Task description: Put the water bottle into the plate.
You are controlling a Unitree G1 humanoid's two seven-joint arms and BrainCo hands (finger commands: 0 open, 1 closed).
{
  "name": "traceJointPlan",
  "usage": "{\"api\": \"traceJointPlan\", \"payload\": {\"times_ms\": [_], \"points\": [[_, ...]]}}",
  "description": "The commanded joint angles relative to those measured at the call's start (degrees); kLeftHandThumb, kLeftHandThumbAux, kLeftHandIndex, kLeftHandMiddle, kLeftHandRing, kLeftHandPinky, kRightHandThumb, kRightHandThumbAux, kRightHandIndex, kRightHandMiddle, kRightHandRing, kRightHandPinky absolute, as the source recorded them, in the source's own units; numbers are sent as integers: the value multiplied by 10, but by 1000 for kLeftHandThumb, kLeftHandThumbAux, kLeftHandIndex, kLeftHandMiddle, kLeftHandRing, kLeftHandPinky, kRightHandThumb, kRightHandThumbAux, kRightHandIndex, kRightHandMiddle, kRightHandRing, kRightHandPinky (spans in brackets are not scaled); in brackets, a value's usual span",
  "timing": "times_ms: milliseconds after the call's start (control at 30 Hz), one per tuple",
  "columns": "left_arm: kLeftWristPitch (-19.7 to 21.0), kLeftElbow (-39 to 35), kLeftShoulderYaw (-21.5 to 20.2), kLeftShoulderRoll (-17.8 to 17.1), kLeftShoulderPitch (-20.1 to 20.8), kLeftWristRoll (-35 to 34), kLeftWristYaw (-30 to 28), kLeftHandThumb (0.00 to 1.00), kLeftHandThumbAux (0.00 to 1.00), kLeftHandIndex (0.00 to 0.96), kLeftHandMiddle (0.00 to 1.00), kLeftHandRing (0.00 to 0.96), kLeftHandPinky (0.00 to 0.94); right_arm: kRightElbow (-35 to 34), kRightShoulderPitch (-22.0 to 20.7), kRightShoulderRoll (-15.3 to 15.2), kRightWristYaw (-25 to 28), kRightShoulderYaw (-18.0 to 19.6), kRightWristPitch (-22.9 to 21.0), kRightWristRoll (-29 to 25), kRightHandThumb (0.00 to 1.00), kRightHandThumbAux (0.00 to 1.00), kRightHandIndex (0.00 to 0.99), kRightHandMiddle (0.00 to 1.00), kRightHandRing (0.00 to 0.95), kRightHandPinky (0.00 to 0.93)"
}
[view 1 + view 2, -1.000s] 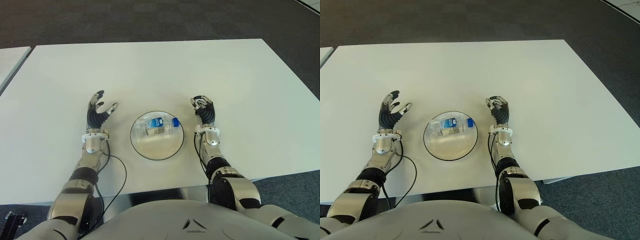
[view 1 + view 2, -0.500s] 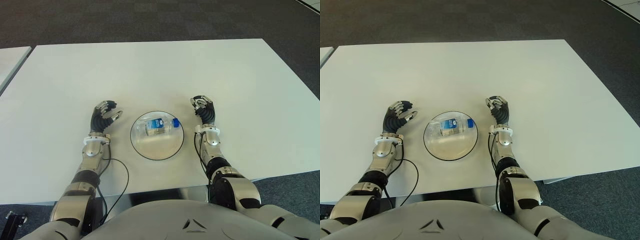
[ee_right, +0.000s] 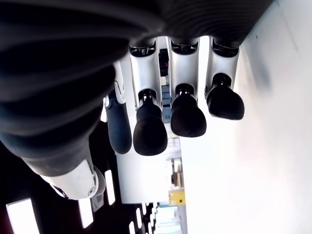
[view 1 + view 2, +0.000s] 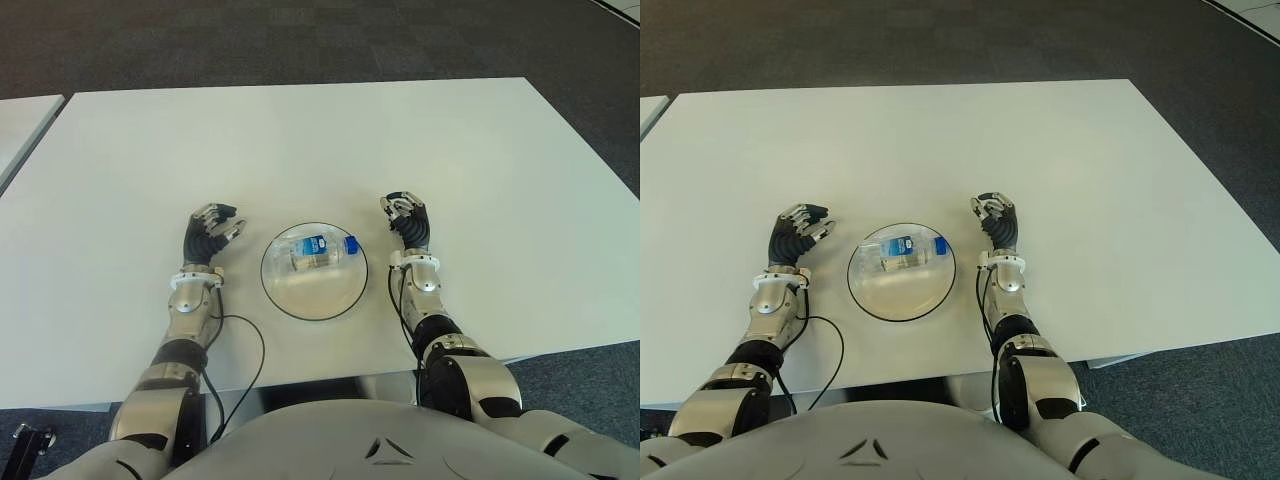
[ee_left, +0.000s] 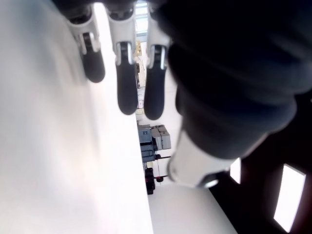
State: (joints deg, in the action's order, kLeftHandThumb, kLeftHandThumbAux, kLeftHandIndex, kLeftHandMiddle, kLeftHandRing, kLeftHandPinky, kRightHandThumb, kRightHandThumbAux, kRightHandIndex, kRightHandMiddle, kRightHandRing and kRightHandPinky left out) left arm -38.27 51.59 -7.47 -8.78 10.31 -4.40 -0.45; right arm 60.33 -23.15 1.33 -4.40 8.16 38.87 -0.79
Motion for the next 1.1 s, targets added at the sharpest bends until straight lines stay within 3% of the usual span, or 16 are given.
{"api": "traceJointPlan", "payload": {"times_ms": [33,333,1100], "points": [[38,7,-1,34,-27,-14,-17,677,729,430,511,512,508,8,13,4,7,1,-14,-6,707,726,439,794,790,803],[65,-18,-21,52,-29,-43,-33,707,713,432,537,523,518,10,15,5,12,2,-12,-6,707,725,439,796,792,804],[55,-49,-37,77,-38,-41,-9,711,710,435,601,580,572,12,17,3,14,0,-17,-3,707,725,439,794,790,802]]}}
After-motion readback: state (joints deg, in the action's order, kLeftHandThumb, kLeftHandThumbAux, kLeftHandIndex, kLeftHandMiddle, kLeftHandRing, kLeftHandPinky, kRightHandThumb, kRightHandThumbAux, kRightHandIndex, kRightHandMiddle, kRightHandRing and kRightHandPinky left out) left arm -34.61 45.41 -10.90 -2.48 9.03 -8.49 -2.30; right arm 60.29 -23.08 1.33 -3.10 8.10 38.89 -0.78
